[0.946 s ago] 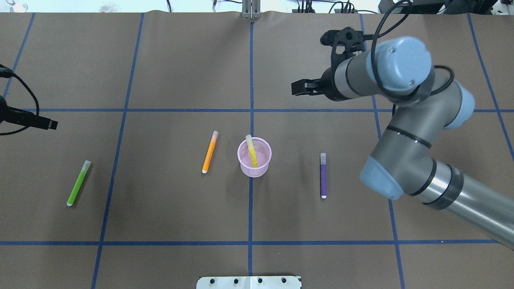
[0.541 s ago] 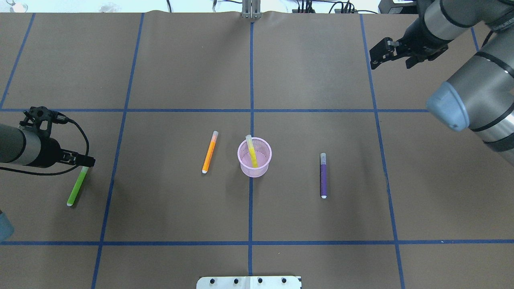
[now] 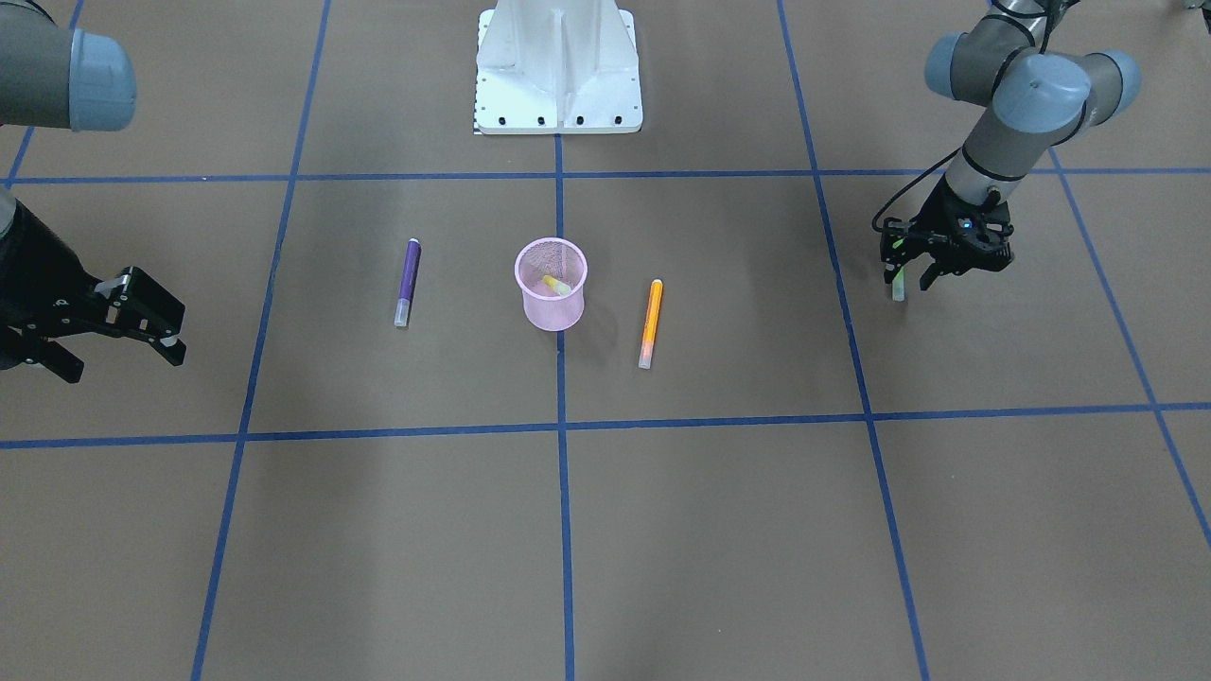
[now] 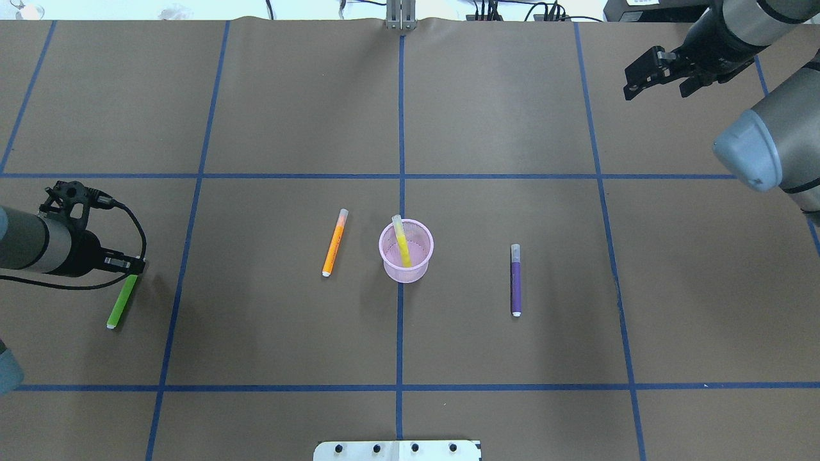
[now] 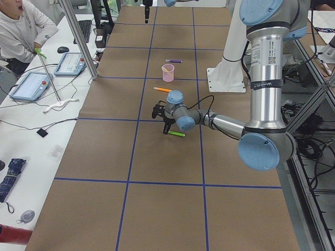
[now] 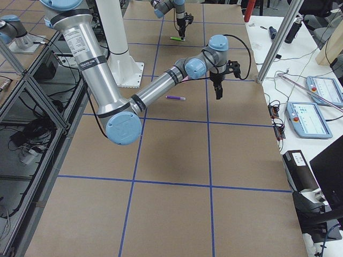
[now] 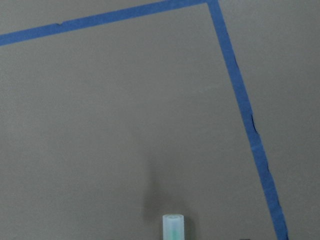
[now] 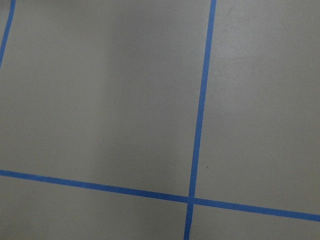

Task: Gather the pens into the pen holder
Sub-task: 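Grasp the green marker with the left gripper while the right arm withdraws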

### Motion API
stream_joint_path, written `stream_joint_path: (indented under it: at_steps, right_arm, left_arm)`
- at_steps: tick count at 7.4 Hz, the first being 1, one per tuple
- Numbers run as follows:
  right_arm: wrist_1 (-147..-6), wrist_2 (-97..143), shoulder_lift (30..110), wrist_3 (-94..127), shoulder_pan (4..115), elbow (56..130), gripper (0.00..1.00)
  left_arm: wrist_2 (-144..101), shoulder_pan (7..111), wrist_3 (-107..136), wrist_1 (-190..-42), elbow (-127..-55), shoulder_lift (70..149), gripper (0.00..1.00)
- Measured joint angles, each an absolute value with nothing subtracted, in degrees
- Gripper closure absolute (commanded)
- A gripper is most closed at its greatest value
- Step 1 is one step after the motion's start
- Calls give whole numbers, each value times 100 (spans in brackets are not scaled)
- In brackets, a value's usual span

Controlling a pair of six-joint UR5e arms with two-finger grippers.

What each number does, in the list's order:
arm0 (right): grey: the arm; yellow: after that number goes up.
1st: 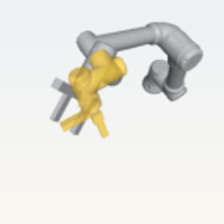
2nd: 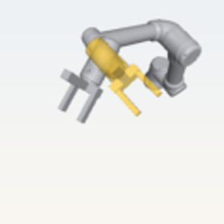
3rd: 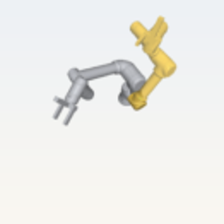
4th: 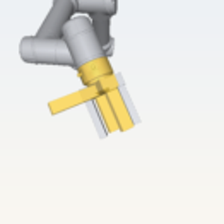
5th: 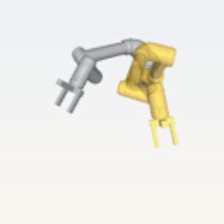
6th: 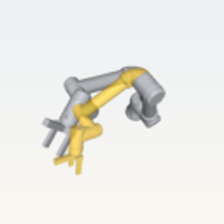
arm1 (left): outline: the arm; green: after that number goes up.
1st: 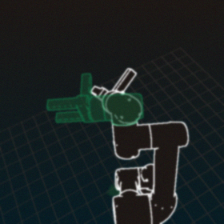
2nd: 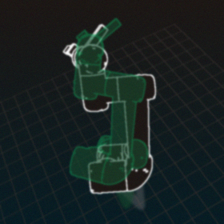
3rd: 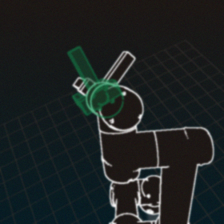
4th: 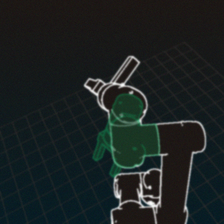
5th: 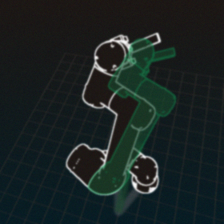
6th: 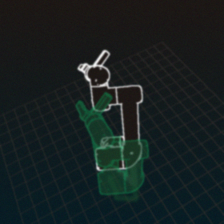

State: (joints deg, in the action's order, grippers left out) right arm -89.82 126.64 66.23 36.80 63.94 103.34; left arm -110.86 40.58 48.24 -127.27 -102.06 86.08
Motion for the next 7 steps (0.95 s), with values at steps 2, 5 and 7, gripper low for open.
stream_joint_path:
  at_steps: [2,5,7]
  right_arm:
    - [-8982,12648,6632,3674,6398,10329,0]
    - [-8982,12616,6648,3674,6398,10327,0]
    - [-8981,12607,6651,3674,6398,10331,0]
  left_arm:
    - [-11091,3988,4824,-12727,-10183,8610,52]
    - [-11094,3912,4825,-12726,-10178,8594,79]
    - [-11094,3905,4825,-12729,-10172,8560,86]
